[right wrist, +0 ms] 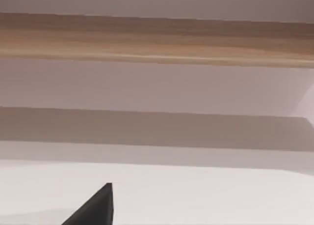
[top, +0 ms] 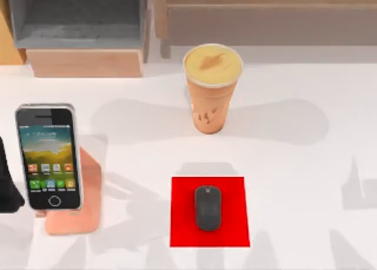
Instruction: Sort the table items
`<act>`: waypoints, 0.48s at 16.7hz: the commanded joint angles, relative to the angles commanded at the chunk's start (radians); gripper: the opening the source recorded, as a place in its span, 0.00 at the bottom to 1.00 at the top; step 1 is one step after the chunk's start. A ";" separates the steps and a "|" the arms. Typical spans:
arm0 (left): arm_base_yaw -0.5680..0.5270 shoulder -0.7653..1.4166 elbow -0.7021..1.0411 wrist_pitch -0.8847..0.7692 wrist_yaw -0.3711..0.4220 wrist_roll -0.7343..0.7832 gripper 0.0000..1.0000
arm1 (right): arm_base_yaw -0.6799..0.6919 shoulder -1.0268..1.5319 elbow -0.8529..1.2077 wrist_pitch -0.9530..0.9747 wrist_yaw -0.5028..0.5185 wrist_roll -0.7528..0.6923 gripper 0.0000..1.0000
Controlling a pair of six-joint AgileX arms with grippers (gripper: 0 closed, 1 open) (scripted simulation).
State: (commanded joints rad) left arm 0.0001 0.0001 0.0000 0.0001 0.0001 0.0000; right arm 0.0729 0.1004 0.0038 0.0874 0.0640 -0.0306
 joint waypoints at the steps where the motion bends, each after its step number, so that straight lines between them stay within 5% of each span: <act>1: 0.000 0.000 0.000 0.000 0.000 0.000 1.00 | 0.034 0.051 0.004 0.041 0.030 -0.014 1.00; 8: 0.000 0.000 0.000 0.000 0.000 0.000 1.00 | 0.373 0.697 0.103 0.457 0.327 -0.117 1.00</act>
State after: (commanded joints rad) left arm 0.0001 0.0001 0.0000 0.0001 0.0001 0.0000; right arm 0.4461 0.7971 0.1072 0.5446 0.3912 -0.1478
